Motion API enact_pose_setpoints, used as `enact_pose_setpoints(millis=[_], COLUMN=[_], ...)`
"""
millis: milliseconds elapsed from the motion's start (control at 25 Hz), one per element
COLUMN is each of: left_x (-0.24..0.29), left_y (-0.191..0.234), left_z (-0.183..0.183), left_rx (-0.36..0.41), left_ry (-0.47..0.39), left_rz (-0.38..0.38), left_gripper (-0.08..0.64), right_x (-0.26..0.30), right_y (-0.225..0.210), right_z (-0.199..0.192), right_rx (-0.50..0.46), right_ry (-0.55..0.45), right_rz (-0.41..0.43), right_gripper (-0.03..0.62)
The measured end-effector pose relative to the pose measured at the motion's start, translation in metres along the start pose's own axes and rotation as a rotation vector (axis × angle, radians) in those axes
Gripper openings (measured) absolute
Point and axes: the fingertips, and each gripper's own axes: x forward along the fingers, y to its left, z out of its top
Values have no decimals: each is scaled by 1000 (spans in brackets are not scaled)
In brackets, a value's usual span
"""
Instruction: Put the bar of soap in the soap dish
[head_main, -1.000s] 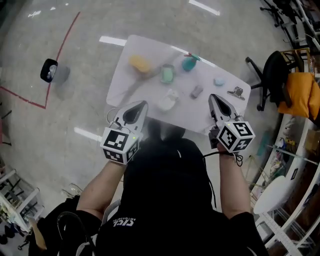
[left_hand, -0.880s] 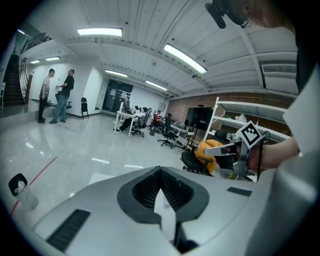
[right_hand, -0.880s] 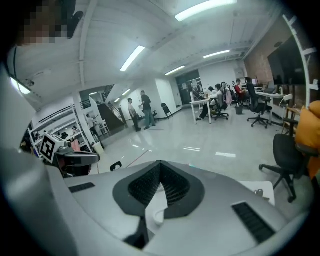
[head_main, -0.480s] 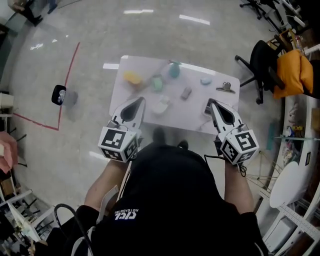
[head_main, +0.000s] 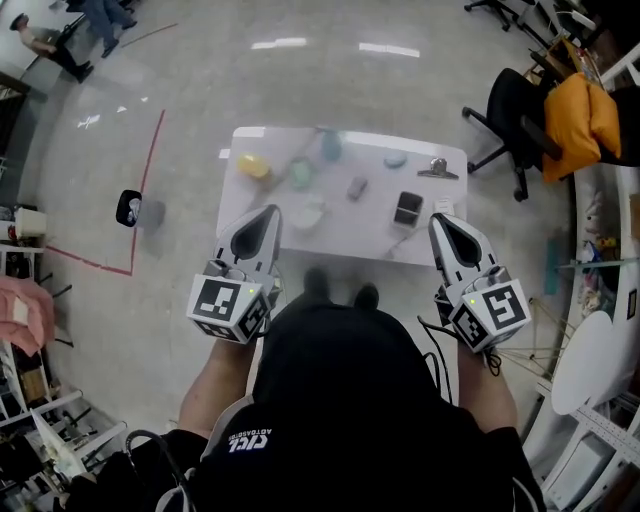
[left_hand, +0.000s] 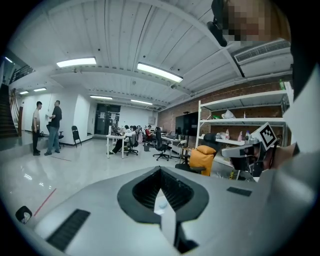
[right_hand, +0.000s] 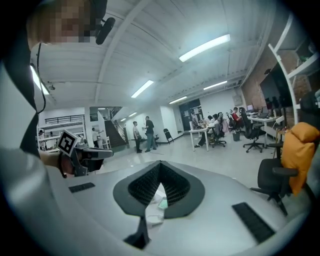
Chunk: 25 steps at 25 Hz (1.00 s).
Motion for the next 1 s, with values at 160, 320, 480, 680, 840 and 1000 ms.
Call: enact_pose_setpoints(millis=[160, 320, 480, 680, 840, 1000], left_x=[-6, -13, -15, -16, -14, -10], left_y=[-11, -12, -8, -14, -23, -31], left_z=[-3, -4, 4, 12, 14, 9], left_rx=[-13, -24, -10, 25, 24, -8], left_ry=[-12, -3, -16, -21, -28, -5], left_rz=[-10, -30, -31, -67, -97, -125], left_gripper=[9, 9, 9, 9, 8, 8], right_x=[-20, -39, -43, -37, -31, -29], right_y=[-9, -21, -15, 6, 13, 11], right_z=[14, 28, 30, 24, 18, 18], right_rx=[-23, 3, -3, 14, 18, 26], right_ry=[-57, -98, -100, -99, -90, -93], right_rz=[-66, -128, -128, -101, -83, -74], right_gripper=[17, 17, 15, 17, 17, 15])
